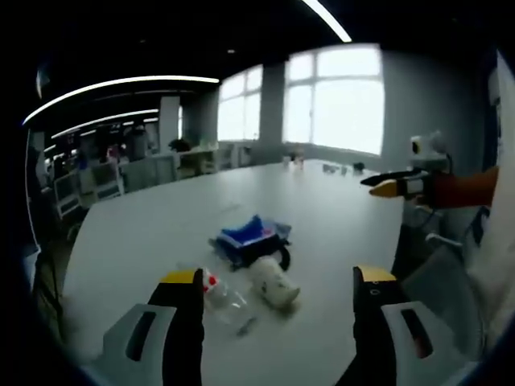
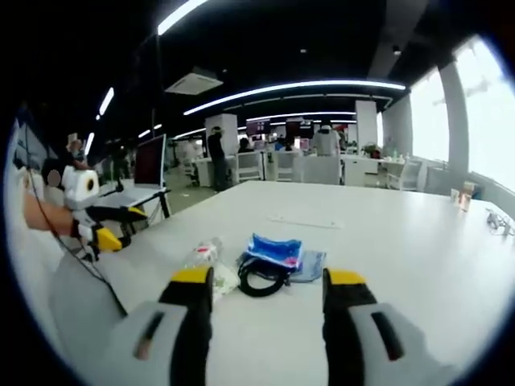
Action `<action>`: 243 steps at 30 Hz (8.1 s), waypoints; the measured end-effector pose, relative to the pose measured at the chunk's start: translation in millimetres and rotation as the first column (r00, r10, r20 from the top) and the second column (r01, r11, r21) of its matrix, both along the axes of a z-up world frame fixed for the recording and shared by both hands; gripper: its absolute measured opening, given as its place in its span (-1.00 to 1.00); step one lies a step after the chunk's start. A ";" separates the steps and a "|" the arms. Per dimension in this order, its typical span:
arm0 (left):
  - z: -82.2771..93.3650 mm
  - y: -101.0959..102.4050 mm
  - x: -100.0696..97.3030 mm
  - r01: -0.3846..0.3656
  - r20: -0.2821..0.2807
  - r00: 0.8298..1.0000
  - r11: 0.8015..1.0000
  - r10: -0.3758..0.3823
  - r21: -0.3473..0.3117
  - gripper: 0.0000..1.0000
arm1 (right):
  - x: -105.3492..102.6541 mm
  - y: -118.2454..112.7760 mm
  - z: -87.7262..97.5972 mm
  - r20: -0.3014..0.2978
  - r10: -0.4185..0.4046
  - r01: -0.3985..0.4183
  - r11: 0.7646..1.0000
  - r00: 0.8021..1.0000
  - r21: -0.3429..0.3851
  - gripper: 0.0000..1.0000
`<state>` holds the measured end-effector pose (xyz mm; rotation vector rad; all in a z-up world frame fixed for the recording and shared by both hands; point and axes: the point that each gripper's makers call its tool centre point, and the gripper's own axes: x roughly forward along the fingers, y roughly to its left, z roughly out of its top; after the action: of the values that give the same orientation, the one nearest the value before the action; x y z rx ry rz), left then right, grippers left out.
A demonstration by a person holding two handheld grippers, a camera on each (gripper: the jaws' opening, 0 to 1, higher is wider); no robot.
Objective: Arrange the tabletop items into an orderly group along one side of the table until the central work area is clear of visible clutter.
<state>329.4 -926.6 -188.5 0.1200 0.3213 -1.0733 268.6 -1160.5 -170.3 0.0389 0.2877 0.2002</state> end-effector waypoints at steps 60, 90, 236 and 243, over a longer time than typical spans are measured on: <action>-9.0 -82.3 99.0 0.028 0.016 0.999 0.998 -0.029 0.061 0.15 | 107.0 -3.9 -10.4 -0.019 0.032 -0.033 0.999 0.999 -0.011 -0.21; -40.0 -109.1 139.4 0.025 -0.012 1.000 0.990 -0.024 0.142 -0.02 | 153.9 -11.2 -35.2 -0.060 0.043 -0.043 0.999 0.997 -0.013 -0.30; -121.5 -145.3 183.8 -0.048 -0.203 0.969 0.915 0.139 0.400 -1.00 | 222.3 -25.7 -145.5 -0.323 -0.058 0.069 0.997 0.945 0.023 -1.00; -112.8 -147.9 181.8 -0.064 -0.211 0.966 0.926 0.151 0.372 -1.00 | 222.7 -29.2 -134.0 -0.302 -0.065 0.077 0.997 0.951 0.029 -1.00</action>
<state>511.2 -1074.5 -301.3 0.3032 0.7348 -0.9097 491.3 -1189.7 -304.3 0.1208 0.5859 0.1281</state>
